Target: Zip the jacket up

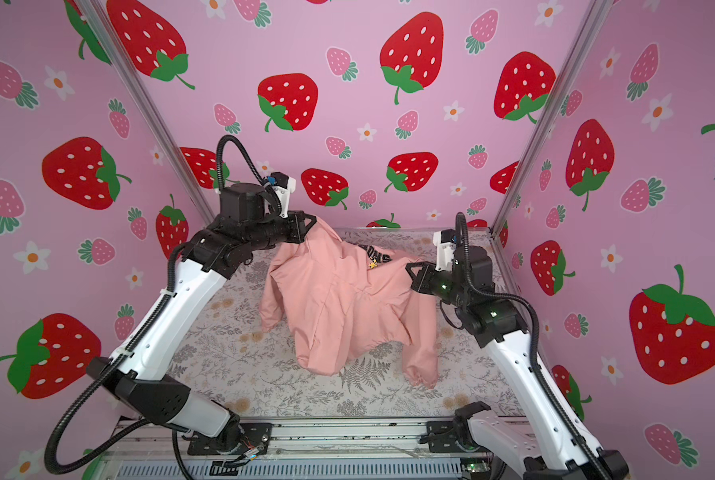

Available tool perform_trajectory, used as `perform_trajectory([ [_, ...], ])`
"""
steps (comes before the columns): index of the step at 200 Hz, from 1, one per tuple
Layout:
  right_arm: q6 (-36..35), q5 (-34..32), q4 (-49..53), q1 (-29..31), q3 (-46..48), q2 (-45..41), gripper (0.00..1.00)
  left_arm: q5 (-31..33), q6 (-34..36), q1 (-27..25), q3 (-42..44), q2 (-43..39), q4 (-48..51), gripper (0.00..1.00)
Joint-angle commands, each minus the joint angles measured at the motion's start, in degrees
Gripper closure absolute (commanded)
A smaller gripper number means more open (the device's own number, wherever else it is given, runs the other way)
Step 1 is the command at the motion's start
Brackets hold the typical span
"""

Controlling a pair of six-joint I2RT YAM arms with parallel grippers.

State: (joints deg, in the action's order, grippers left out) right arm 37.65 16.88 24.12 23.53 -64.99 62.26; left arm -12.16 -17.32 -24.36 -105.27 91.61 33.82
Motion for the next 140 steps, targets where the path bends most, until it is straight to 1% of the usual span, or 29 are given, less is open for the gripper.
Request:
perform_trajectory([
  [1,-4.3,-6.6,1.7,-1.2,-0.4,7.1,1.00,0.8,0.8,1.6,-1.9,8.4,0.5,1.00],
  [13,-5.8,-12.4,1.3,-1.9,-1.4,11.1,1.00,0.9,-0.2,2.4,-3.4,12.9,-0.4,1.00],
  [24,-6.9,-15.8,0.9,-3.4,-2.8,15.2,1.00,1.1,-1.6,3.2,-6.0,17.3,0.2,0.99],
  [29,-7.0,-16.9,0.7,-4.2,-3.3,16.9,1.00,1.3,-2.2,3.6,-7.2,19.1,1.0,0.95],
  [31,-7.1,-17.3,0.8,-4.6,-3.7,17.7,1.00,1.3,-2.4,3.6,-7.7,19.7,1.3,0.90],
  [33,-7.1,-17.7,0.8,-5.0,-3.9,18.3,1.00,1.3,-2.6,3.8,-8.1,20.3,1.6,0.87],
  [36,-7.1,-17.8,0.6,-5.5,-4.1,19.2,0.97,1.4,-2.8,3.9,-8.7,20.9,2.1,0.81],
  [41,-7.1,-17.3,0.1,-6.3,-4.6,20.6,0.88,1.5,-3.2,4.1,-9.2,21.8,2.7,0.73],
  [48,-7.3,-16.5,-0.7,-7.2,-5.1,22.1,0.70,2.1,-3.5,4.1,-9.0,22.0,3.1,0.63],
  [49,-7.3,-16.4,-0.9,-7.3,-5.1,22.3,0.69,2.2,-3.6,4.1,-8.9,22.0,3.1,0.62],
  [50,-7.3,-16.4,-0.9,-7.4,-5.2,22.5,0.65,2.3,-3.6,4.1,-8.7,21.9,3.1,0.61],
  [54,-7.5,-16.3,-1.2,-7.5,-5.5,23.1,0.54,2.3,-3.6,4.2,-7.8,21.3,2.8,0.57],
  [58,-7.6,-16.2,-1.3,-7.6,-5.9,23.6,0.50,2.1,-3.6,4.1,-6.4,20.5,2.1,0.54],
  [59,-7.7,-16.2,-1.4,-7.6,-6.0,23.6,0.46,2.1,-3.6,4.1,-6.0,20.3,1.9,0.54],
  [61,-7.9,-16.1,-1.5,-7.5,-6.1,23.8,0.42,2.0,-3.6,4.1,-5.2,19.7,1.5,0.53],
  [69,-8.4,-15.1,-1.9,-7.6,-6.5,24.2,0.35,1.6,-3.6,4.1,-1.7,17.3,0.0,0.49],
  [89,-9.6,-13.4,-2.1,-7.5,-6.6,23.2,0.24,0.6,-3.1,3.9,8.0,9.9,-2.9,0.44],
  [109,-10.0,-11.6,-2.4,-7.5,-4.2,20.7,0.17,-0.6,-1.5,2.3,17.8,2.6,-4.5,0.39],
  [123,-10.2,-10.2,-2.8,-7.3,-1.4,18.2,0.12,0.2,-0.3,-0.7,24.2,-1.7,-4.5,0.36],
  [134,-10.3,-9.4,-2.8,-7.2,1.4,16.2,0.10,1.8,1.5,-4.3,29.3,-4.8,-4.7,0.35],
  [136,-10.3,-9.2,-2.9,-7.1,2.0,15.8,0.09,2.7,1.9,-5.2,30.2,-5.2,-4.7,0.32],
  [140,-10.2,-8.8,-3.1,-7.0,3.3,15.1,0.08,3.9,2.5,-6.9,31.9,-6.2,-4.8,0.17],
])
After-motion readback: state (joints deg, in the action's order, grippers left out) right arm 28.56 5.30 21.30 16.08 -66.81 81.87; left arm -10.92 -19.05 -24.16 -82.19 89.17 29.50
